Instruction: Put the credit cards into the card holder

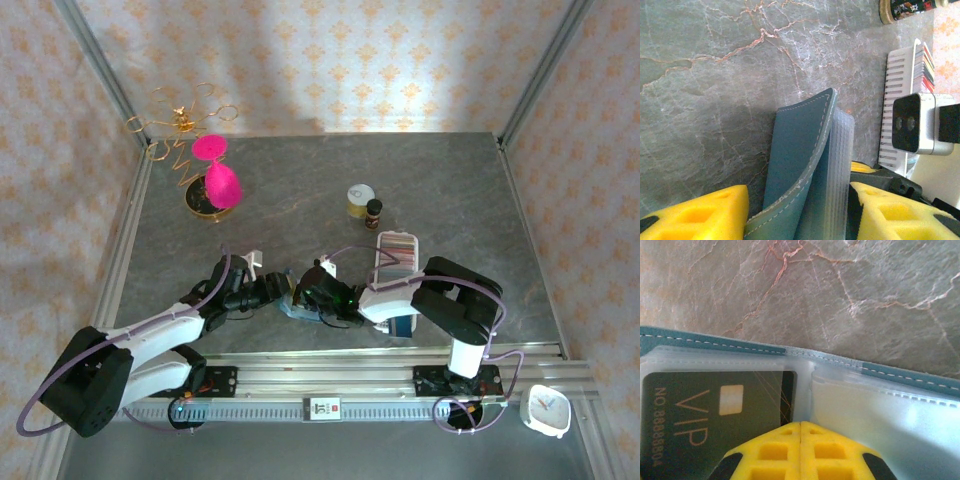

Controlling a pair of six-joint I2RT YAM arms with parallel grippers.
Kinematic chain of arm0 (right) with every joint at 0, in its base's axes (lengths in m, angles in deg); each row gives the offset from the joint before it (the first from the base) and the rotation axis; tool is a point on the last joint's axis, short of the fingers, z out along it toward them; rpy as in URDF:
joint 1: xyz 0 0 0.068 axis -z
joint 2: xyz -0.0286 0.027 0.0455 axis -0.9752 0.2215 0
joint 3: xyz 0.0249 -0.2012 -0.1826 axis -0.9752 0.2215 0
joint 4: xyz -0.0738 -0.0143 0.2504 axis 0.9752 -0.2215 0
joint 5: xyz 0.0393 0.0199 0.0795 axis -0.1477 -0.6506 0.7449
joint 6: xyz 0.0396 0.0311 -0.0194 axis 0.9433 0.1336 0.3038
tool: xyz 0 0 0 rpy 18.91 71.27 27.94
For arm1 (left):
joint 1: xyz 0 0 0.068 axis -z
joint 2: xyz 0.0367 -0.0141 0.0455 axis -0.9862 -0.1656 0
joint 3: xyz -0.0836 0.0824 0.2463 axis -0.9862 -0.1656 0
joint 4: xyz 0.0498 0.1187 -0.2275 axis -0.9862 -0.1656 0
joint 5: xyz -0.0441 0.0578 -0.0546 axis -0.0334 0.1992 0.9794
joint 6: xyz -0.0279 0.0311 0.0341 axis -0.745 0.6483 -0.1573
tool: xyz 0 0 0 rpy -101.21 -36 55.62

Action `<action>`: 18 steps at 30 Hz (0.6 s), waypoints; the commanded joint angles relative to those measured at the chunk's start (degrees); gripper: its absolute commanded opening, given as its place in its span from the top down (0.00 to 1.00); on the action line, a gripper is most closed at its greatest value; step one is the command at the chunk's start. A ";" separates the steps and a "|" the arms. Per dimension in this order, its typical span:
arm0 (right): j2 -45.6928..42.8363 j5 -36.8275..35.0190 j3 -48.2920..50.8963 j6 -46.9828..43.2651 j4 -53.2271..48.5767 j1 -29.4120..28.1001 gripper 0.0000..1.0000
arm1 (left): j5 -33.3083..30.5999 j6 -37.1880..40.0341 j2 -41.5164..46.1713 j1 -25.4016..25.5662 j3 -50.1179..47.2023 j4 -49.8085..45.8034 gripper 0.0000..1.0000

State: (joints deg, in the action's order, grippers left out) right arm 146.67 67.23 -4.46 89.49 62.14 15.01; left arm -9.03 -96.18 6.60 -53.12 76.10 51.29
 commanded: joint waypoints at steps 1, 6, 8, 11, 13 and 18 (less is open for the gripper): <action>1.77 -1.37 2.17 -0.14 -5.45 0.23 1.00 | 4.50 3.16 -0.65 0.25 2.16 4.08 0.49; 1.68 -1.42 2.09 -0.32 -5.36 0.25 1.00 | 3.23 7.38 -1.68 0.24 5.31 0.16 0.49; 1.54 -1.42 2.17 -0.37 -5.05 0.25 1.00 | 2.17 9.32 -2.33 0.27 6.53 -2.39 0.49; 1.28 -1.56 2.17 -0.41 -5.11 0.23 1.00 | 0.84 11.24 -3.40 0.24 7.54 -4.80 0.50; 0.99 -1.81 2.09 -0.50 -5.17 0.26 1.00 | -0.34 13.41 -4.21 0.26 8.66 -7.29 0.51; 0.62 -2.29 1.61 -0.83 -5.88 0.23 1.00 | 0.15 14.24 -5.91 0.36 9.15 -8.96 0.54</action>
State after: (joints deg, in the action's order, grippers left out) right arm 146.65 67.12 -4.46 89.42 62.27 15.01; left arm -8.40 -84.57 1.56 -53.09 84.03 45.41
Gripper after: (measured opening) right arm 0.050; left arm 0.469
